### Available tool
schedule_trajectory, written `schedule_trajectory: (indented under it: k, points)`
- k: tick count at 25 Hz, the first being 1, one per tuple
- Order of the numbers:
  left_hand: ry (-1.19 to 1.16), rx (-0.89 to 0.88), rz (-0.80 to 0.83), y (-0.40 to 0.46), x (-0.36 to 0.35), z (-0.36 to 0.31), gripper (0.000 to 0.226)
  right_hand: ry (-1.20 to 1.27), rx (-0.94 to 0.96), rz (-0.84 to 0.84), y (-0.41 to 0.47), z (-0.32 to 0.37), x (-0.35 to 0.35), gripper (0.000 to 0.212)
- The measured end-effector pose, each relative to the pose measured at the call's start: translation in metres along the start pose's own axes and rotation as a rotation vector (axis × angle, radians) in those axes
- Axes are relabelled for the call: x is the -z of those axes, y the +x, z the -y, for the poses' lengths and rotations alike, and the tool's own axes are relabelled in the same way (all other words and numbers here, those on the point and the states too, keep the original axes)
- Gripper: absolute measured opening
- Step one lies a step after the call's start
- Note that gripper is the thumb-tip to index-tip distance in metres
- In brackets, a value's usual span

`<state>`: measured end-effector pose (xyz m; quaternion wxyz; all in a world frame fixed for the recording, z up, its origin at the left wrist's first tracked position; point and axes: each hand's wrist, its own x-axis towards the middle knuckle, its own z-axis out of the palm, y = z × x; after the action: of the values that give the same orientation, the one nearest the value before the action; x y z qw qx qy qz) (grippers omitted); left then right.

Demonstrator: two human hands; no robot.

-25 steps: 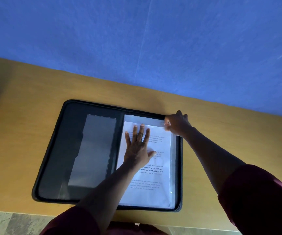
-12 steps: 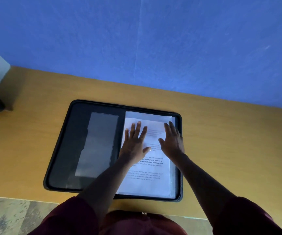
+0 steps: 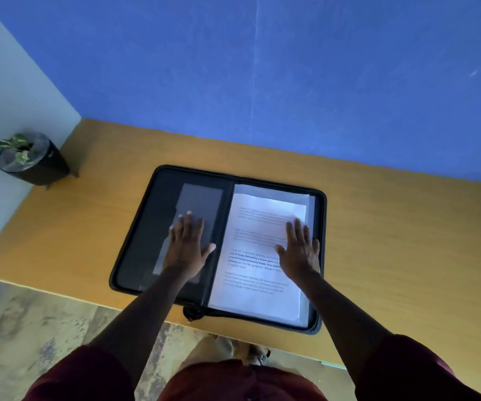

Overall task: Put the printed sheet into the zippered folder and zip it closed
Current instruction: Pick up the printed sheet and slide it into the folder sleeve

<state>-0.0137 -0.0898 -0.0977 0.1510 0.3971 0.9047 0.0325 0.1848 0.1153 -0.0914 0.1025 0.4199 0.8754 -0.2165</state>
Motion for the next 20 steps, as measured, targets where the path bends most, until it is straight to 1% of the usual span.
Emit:
schedule_trajectory:
  k: [6, 9, 12, 14, 17, 20]
  points:
    - [-0.133, 0.279, -0.011, -0.005, 0.024, 0.074, 0.083, -0.005, 0.031, -0.006, 0.003, -0.007, -0.005, 0.072]
    - [-0.169, 0.373, 0.037, -0.006, 0.034, 0.108, 0.083, -0.013, 0.017, -0.01, 0.004, -0.006, -0.009, 0.073]
    - [-0.261, 0.385, 0.089, -0.008, 0.041, 0.127, 0.084, -0.041, -0.002, -0.014, 0.002, -0.005, -0.013, 0.073]
    - [-0.242, 0.356, 0.108, -0.006, 0.042, 0.132, 0.08, -0.043, -0.017, -0.004, 0.003, -0.003, -0.015, 0.074]
    - [-0.196, 0.358, 0.088, 0.0, 0.049, 0.133, 0.074, -0.026, -0.044, 0.01, 0.005, 0.002, -0.016, 0.075]
    - [-0.292, 0.37, 0.105, 0.007, 0.055, 0.134, 0.075, -0.017, -0.08, 0.029, 0.007, 0.007, -0.012, 0.075]
